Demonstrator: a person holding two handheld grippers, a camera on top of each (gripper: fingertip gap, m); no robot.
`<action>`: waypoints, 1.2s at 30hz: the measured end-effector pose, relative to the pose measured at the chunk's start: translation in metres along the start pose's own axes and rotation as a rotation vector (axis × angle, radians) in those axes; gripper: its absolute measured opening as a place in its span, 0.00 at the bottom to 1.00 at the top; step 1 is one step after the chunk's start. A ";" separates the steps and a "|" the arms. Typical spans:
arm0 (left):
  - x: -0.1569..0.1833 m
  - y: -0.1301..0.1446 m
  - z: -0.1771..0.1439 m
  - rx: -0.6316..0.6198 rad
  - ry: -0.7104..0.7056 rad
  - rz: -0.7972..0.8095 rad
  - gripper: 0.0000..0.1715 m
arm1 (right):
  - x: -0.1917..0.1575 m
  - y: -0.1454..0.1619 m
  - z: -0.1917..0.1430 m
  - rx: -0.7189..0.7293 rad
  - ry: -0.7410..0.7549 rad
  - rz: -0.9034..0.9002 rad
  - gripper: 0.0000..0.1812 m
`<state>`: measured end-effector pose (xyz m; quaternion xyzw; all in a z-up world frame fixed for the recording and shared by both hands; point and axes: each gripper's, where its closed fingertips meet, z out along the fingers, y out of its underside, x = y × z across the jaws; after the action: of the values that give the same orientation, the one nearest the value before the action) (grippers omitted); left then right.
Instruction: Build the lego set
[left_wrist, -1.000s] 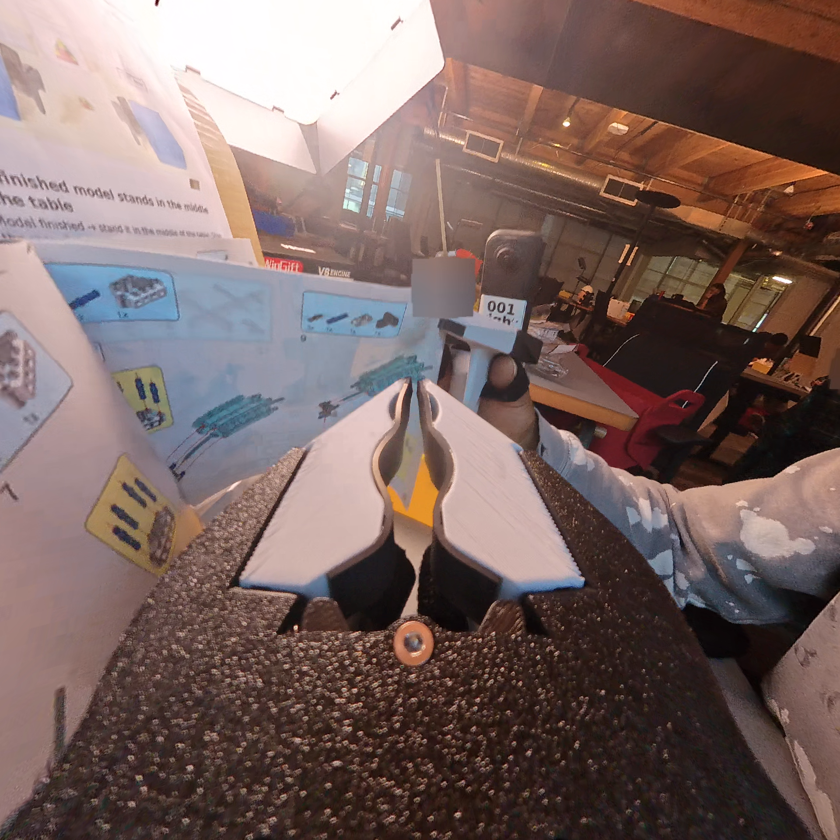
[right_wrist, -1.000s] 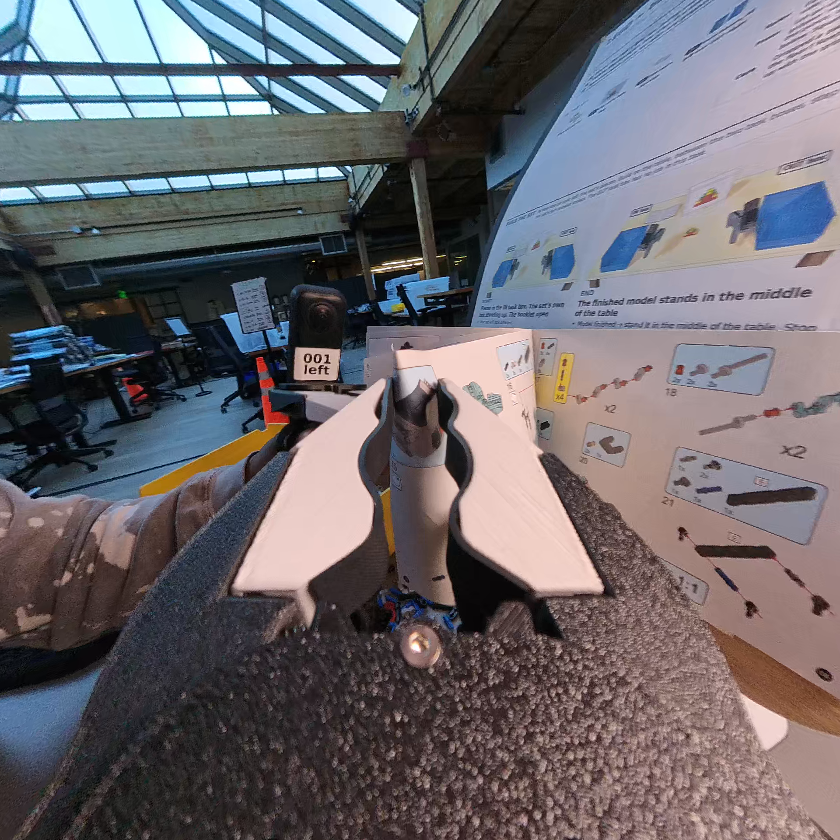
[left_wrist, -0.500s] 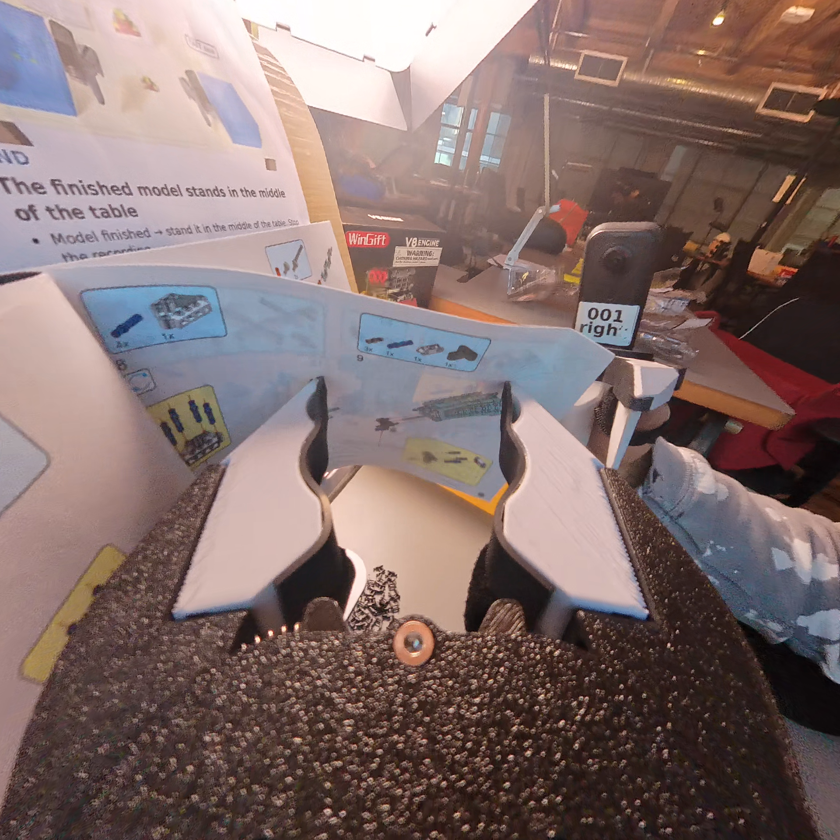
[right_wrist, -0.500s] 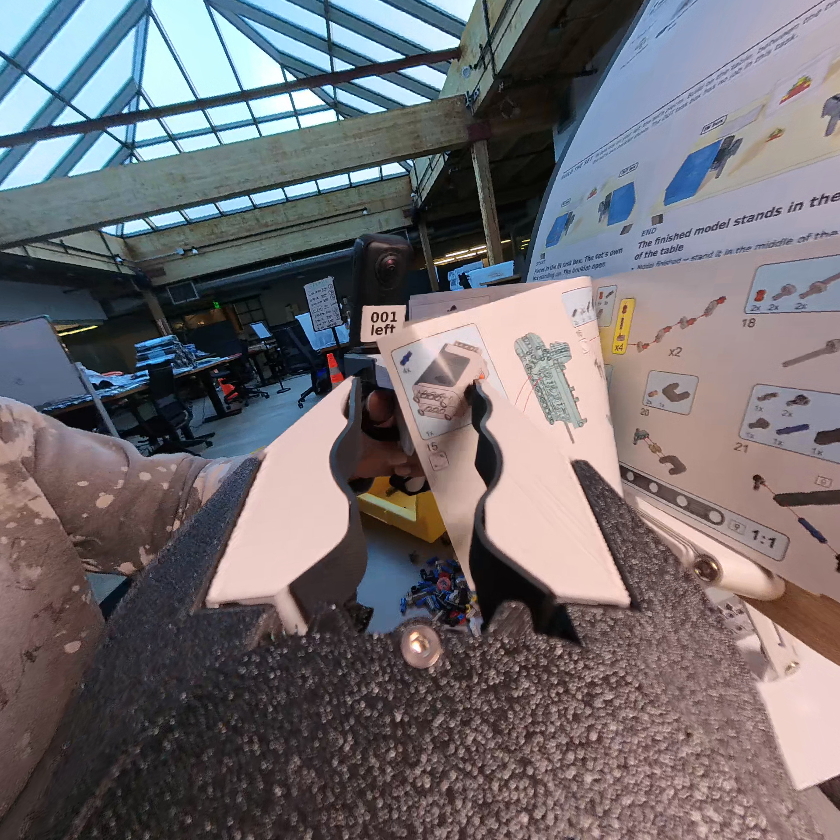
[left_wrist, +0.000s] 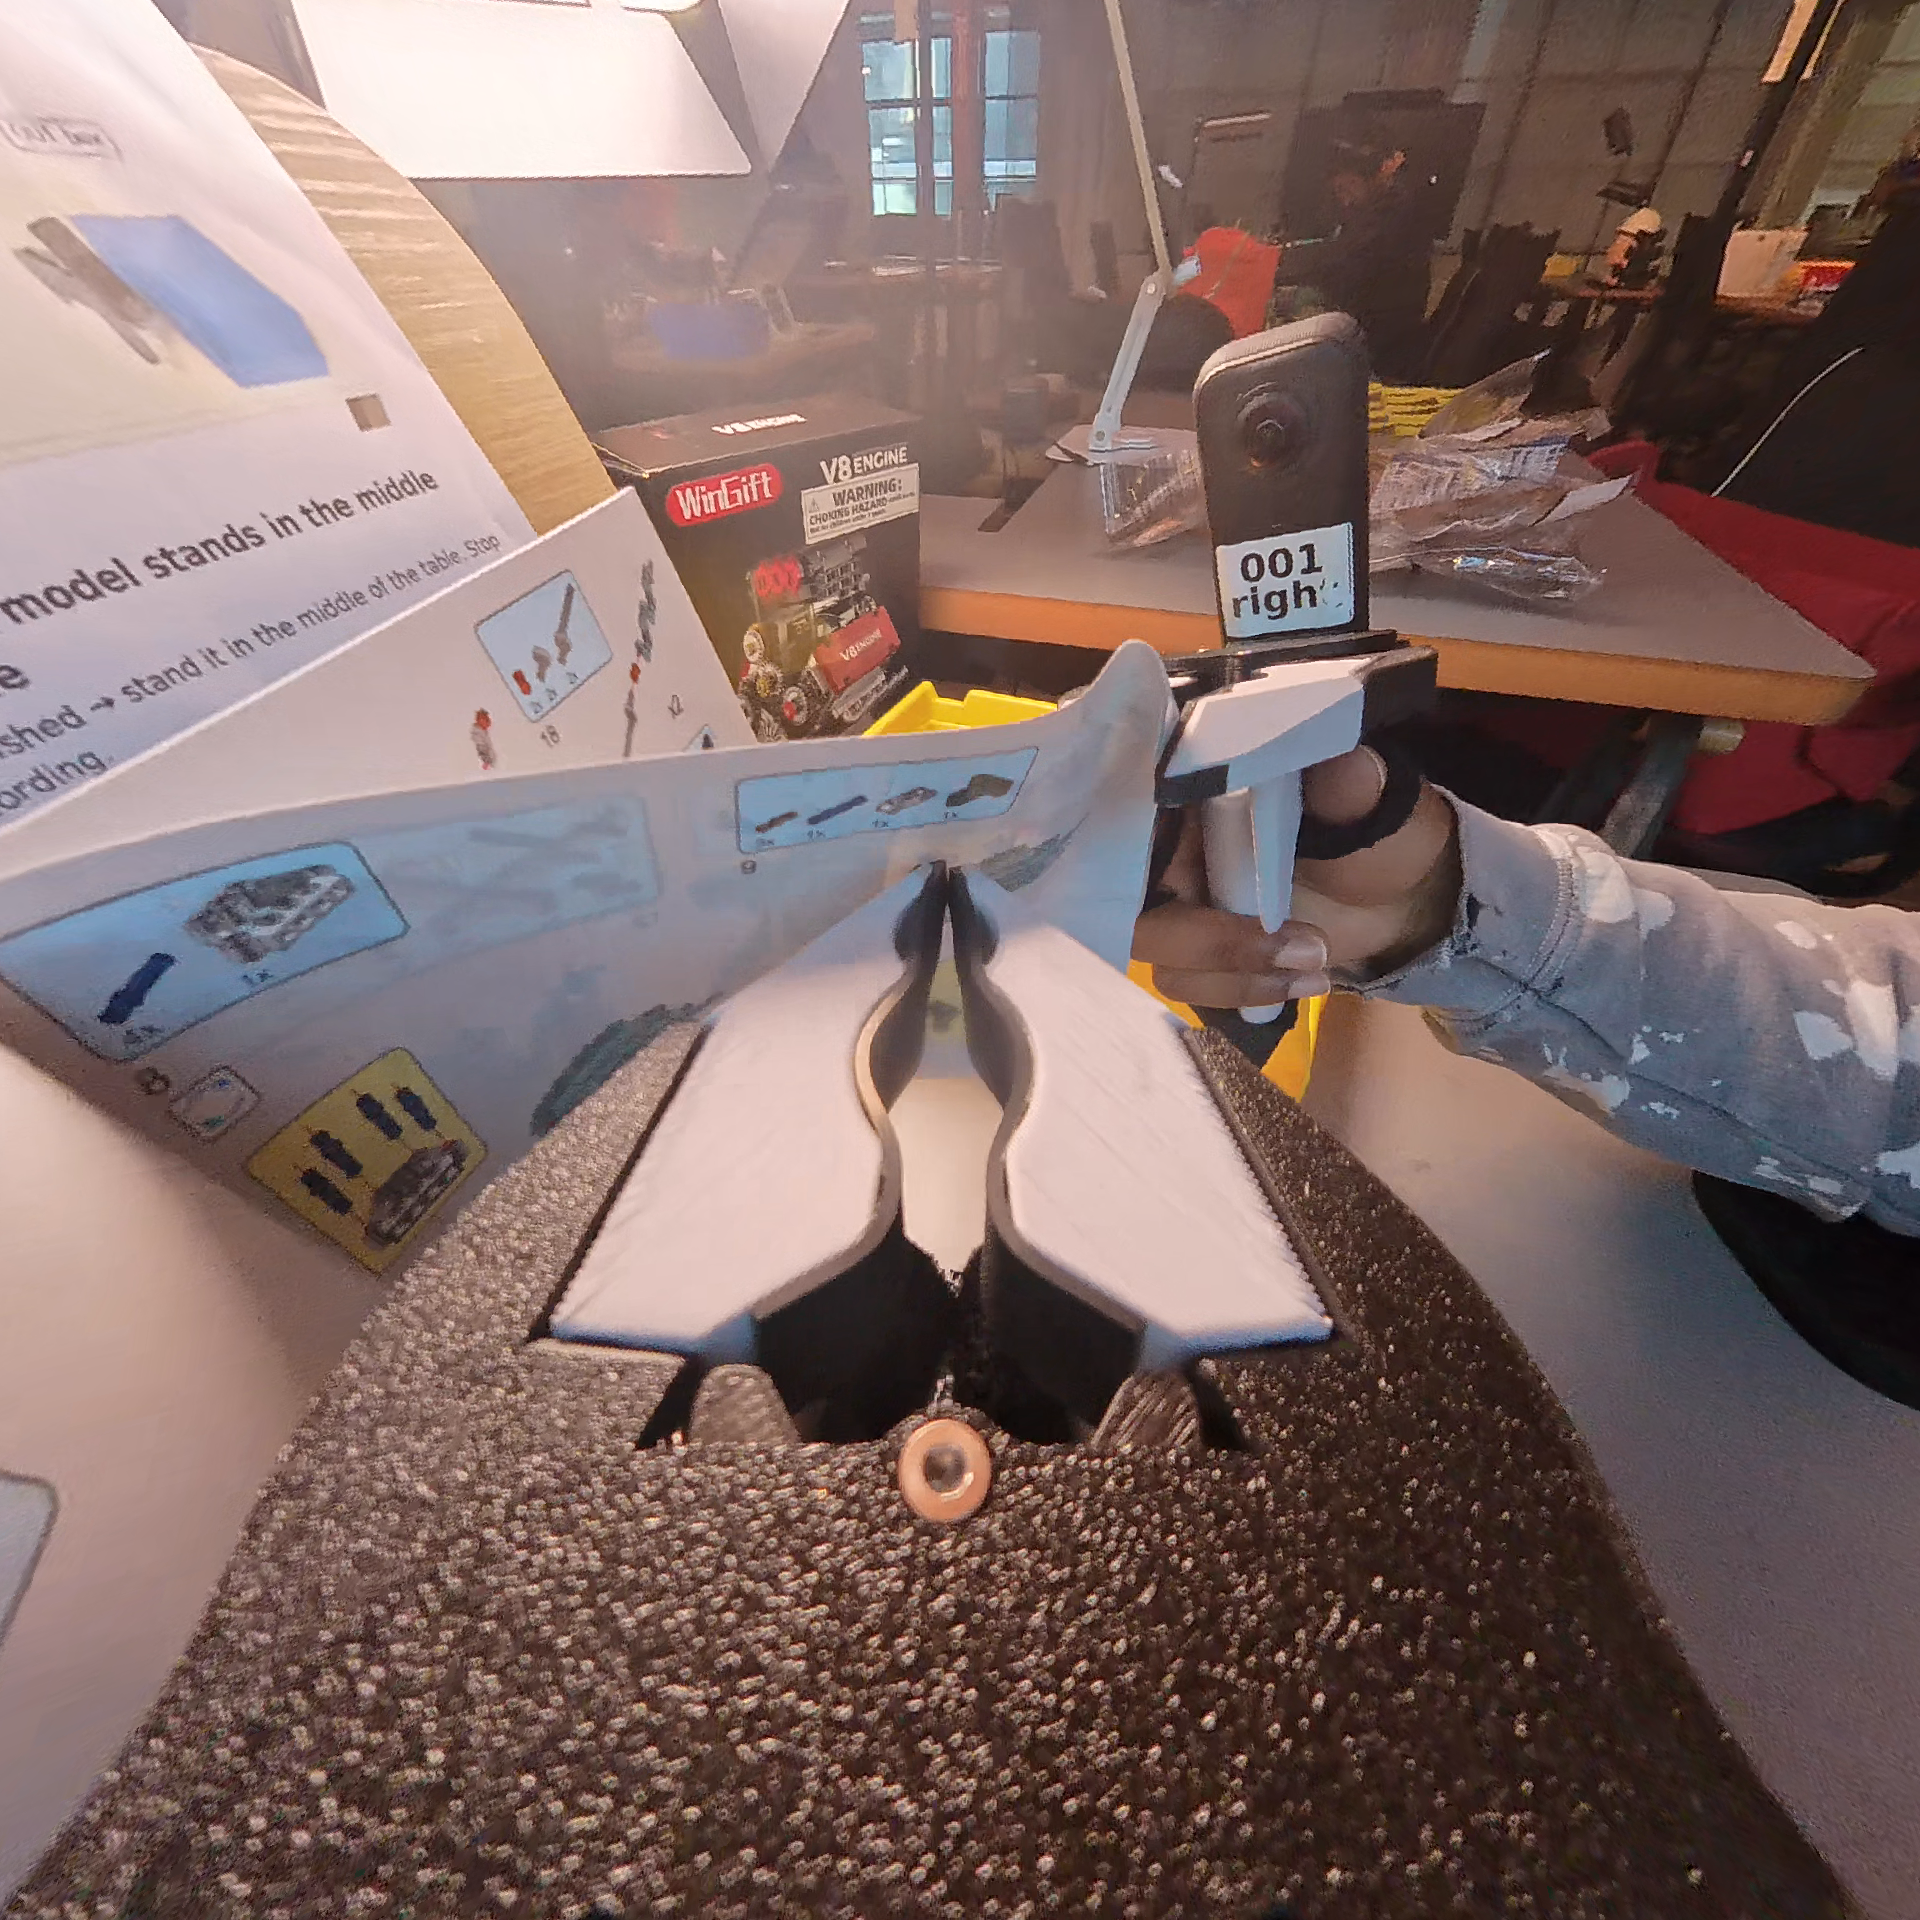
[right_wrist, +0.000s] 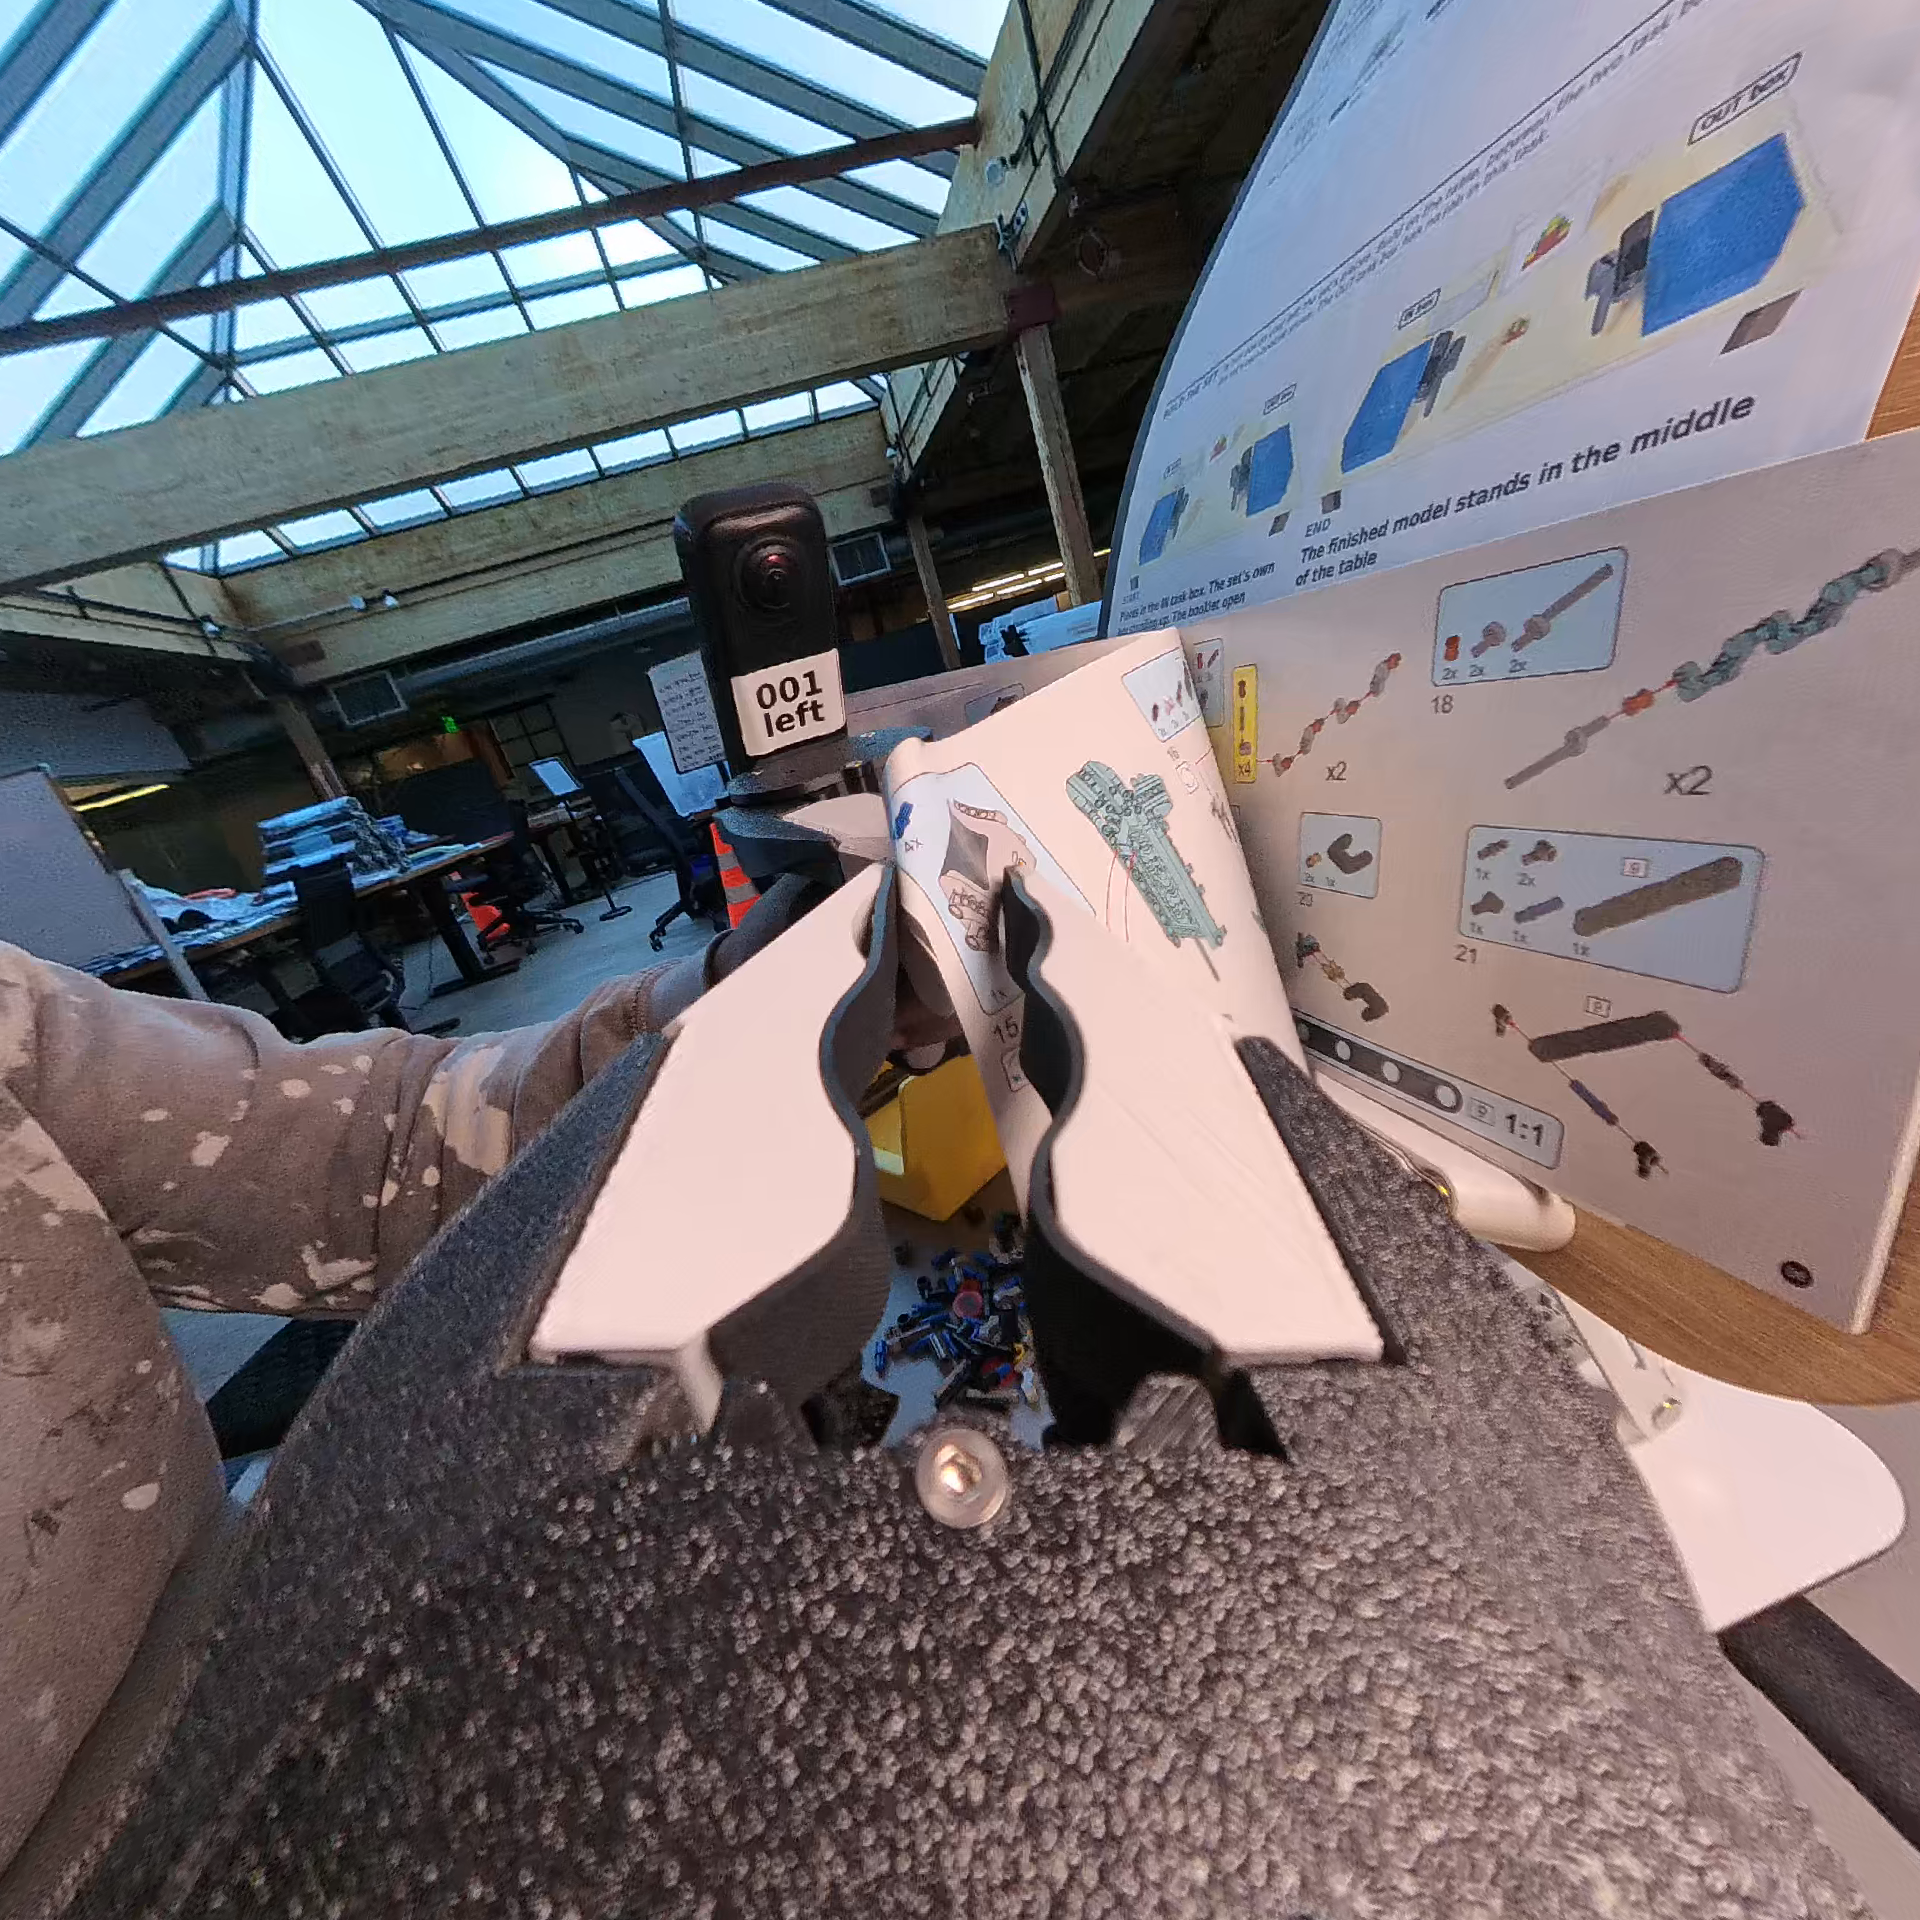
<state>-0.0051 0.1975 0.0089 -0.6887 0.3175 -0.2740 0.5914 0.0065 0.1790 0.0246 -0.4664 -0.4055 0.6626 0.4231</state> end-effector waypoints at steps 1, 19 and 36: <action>0.000 -0.002 -0.003 0.014 -0.006 0.003 0.00 | -0.001 -0.002 -0.001 0.006 -0.010 0.009 0.08; 0.008 -0.014 -0.006 0.051 0.041 -0.002 0.00 | -0.003 -0.022 0.008 0.126 -0.146 0.280 0.13; 0.009 -0.037 -0.025 0.165 -0.034 -0.180 0.13 | 0.006 -0.007 0.029 -0.013 0.215 -0.285 0.05</action>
<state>-0.0140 0.1778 0.0489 -0.6680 0.2209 -0.3396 0.6242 -0.0217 0.1828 0.0363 -0.4752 -0.4244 0.5395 0.5505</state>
